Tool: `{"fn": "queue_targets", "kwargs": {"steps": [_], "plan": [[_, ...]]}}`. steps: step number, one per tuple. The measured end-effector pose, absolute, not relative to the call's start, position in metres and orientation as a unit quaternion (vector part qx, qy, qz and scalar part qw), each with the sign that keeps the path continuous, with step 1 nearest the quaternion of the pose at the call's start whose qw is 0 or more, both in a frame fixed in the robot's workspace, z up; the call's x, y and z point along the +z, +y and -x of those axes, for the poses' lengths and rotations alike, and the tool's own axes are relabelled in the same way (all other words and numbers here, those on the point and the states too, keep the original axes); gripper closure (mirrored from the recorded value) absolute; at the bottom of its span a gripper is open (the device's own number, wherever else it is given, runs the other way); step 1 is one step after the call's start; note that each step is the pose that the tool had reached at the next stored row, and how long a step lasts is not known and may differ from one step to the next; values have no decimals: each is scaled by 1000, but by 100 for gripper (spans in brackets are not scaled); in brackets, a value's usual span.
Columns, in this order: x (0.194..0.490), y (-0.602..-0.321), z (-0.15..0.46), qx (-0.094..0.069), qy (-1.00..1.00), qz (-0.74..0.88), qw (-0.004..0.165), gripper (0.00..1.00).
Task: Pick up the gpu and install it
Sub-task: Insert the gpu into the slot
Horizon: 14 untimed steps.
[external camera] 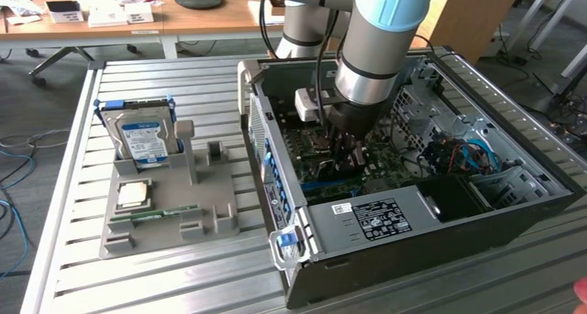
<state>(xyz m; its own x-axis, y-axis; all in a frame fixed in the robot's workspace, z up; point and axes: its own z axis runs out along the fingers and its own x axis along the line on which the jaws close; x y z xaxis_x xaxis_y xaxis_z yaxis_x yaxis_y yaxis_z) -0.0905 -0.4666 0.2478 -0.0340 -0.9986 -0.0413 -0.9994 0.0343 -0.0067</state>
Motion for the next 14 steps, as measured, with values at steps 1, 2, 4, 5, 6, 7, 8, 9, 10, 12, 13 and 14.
{"fn": "queue_targets", "kwargs": {"steps": [1, 2, 4, 5, 6, 7, 8, 9, 10, 12, 13, 14], "plan": [[248, -467, 90, 12, 719, 695, 17, 73], [248, -467, 90, 12, 719, 695, 17, 73], [247, -466, 91, 12, 719, 694, 17, 73], [247, -465, 90, 12, 720, 694, 17, 73], [247, -465, 90, 12, 720, 693, 17, 73], [247, -465, 90, 12, 720, 693, 17, 73], [247, -465, 90, 12, 721, 693, 17, 73], [247, -465, 90, 12, 721, 693, 17, 73], [246, -465, 90, 12, 721, 692, 17, 73], [246, -465, 91, 12, 722, 692, 17, 73], [245, -465, 91, 12, 722, 692, 17, 73], [245, -465, 91, 12, 722, 692, 17, 73]]}}
